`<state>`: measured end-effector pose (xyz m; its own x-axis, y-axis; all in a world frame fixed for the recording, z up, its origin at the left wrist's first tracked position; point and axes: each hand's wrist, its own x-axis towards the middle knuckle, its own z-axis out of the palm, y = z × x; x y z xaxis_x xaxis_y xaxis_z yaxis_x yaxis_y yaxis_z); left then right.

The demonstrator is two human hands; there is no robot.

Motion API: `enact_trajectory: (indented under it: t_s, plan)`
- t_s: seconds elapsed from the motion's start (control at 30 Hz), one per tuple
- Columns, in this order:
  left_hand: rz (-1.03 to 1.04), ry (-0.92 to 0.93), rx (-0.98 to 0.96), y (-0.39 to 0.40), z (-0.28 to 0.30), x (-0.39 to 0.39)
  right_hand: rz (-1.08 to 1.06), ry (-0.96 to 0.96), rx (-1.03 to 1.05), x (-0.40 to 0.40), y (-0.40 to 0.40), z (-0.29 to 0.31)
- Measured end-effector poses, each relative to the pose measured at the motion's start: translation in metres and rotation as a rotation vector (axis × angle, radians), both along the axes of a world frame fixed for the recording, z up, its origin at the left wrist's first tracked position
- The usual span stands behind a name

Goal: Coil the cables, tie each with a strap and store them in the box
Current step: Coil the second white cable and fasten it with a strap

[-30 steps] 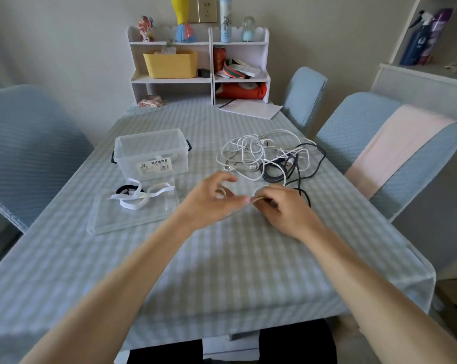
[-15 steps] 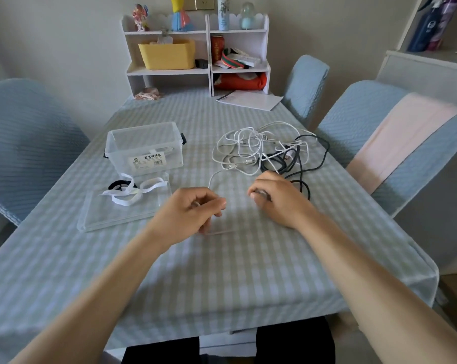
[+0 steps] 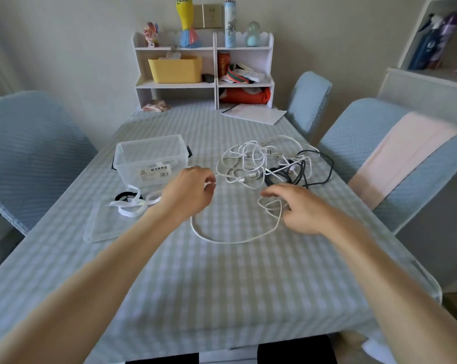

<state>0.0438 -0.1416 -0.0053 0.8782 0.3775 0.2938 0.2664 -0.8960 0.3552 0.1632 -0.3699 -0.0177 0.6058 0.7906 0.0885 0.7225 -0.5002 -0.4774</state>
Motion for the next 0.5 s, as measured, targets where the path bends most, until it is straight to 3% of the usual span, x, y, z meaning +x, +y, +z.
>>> enact_trajectory:
  t_s: [0.23, 0.33, 0.5]
  plan:
    - [0.108, 0.218, 0.011, 0.015, -0.018, 0.067, -0.044, -0.071, 0.108, -0.01, 0.009, 0.014]
    - [0.124, 0.141, -0.042, 0.016, -0.014, 0.066, -0.079, -0.078, 0.173, -0.013, 0.014, 0.009]
    - [0.013, -0.207, -0.325, 0.005, 0.012, 0.015, -0.148, -0.073, 0.249, -0.011, 0.023, 0.007]
